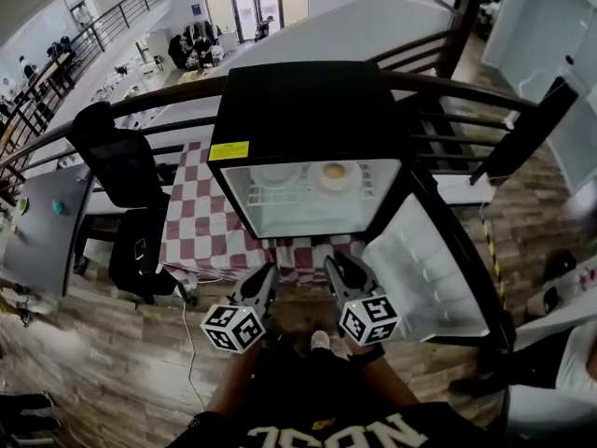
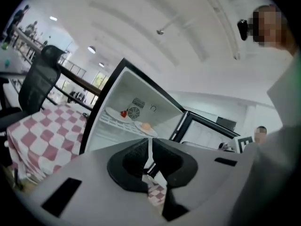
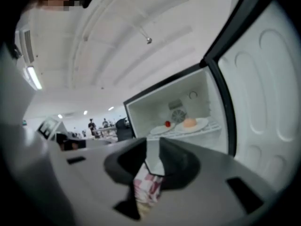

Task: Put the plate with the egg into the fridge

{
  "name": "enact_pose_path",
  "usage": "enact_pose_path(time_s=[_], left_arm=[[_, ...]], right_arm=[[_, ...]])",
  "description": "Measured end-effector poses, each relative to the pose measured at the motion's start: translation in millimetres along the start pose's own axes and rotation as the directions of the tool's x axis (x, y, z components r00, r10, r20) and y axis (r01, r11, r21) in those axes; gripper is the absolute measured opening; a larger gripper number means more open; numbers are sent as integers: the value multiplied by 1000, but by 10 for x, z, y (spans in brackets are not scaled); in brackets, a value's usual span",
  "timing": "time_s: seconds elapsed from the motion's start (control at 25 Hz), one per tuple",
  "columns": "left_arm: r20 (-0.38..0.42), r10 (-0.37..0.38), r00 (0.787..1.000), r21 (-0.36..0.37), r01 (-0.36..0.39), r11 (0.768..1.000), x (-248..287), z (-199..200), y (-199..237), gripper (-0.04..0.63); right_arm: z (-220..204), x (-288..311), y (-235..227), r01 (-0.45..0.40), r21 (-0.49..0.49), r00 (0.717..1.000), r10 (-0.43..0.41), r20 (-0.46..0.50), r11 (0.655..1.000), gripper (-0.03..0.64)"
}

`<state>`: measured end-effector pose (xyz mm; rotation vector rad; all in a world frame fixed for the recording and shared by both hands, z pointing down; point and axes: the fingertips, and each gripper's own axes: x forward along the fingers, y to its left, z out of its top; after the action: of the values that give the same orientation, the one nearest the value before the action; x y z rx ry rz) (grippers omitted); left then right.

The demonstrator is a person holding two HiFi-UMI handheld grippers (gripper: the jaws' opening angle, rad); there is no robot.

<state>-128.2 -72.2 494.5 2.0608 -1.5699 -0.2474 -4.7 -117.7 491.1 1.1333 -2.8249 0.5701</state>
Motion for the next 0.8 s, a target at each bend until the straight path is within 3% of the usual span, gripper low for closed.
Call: enact_pose_path(time_s=[0.16, 0.32, 0.52, 0.8], left_arm=[[51, -13, 999, 204, 2, 979, -226, 210, -140, 29], [66, -53, 996, 311, 29, 950, -548, 363, -227, 23], [98, -53, 994, 368, 13, 930, -1137, 407, -182, 23], [103, -55, 993, 361, 14, 933, -1727, 251, 38, 23]], right_arm=[[111, -101, 324, 9, -80, 999, -5, 51, 997, 37], [71, -151, 778, 9, -111, 999, -3, 52, 994, 32], [-94, -286, 1358, 24, -116, 998, -16, 65, 993, 32], [-370, -539, 1749, 107, -112, 992, -97, 86, 988, 34]])
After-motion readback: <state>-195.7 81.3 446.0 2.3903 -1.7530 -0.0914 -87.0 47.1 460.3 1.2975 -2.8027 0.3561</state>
